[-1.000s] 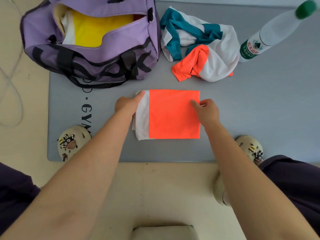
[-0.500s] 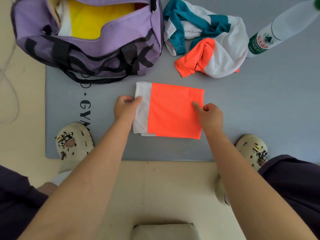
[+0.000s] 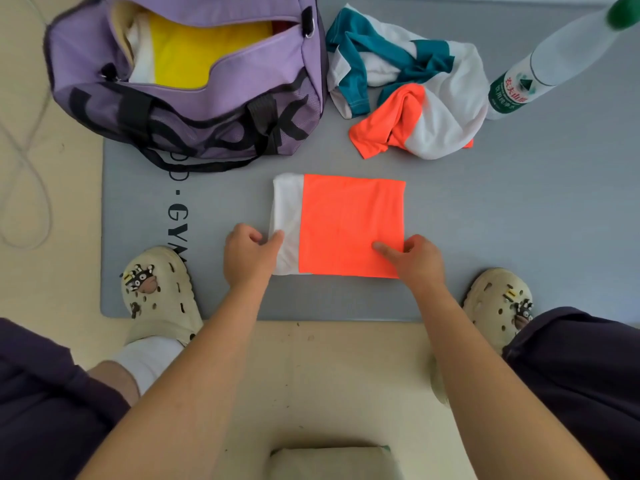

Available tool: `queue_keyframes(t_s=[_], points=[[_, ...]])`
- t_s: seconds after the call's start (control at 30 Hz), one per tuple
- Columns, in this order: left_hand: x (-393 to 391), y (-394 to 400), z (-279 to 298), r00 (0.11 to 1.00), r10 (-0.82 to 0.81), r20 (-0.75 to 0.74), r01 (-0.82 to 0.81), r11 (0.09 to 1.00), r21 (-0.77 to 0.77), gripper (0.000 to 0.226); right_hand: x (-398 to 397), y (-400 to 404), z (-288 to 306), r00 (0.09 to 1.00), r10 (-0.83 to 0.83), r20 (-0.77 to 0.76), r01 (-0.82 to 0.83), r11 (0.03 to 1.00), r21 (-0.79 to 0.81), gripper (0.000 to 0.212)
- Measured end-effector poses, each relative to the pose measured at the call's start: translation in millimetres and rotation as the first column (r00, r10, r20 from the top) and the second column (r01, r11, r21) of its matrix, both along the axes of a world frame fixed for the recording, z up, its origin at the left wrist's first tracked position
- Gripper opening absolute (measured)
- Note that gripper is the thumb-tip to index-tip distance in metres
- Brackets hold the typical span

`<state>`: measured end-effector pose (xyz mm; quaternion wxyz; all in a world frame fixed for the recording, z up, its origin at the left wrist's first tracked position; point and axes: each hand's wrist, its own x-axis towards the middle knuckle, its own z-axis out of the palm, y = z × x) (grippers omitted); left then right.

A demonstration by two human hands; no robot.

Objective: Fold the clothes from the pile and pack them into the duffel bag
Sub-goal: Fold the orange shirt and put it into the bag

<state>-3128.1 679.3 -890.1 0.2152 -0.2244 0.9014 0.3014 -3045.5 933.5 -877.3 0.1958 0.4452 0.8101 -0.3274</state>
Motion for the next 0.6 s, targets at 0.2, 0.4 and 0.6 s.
queue_keyframes(t_s=[0.2,0.4,0.6], points=[[-23.7,48.1,6.8,0.994,0.034,0.101,-0.045,0.993,0.110,0.074,-32.7,-0.7,-3.3,0.956,-0.261,-0.131,0.239,0.958,-0.160,0.054],[-44.9,54.3,15.9,0.854,0.124,0.506,-0.373,0.822,0.430,0.062,-48.5,-3.2,5.7,0.921,-0.384,0.064,0.363,0.788,-0.498,0.030],[-98.3,40.3,86.6,0.928,-0.075,0.365,-0.221,0.678,0.701,0.039,-90.3,-3.0,67.7,0.859,-0.510,-0.030,0.303,0.556,-0.774,0.035]])
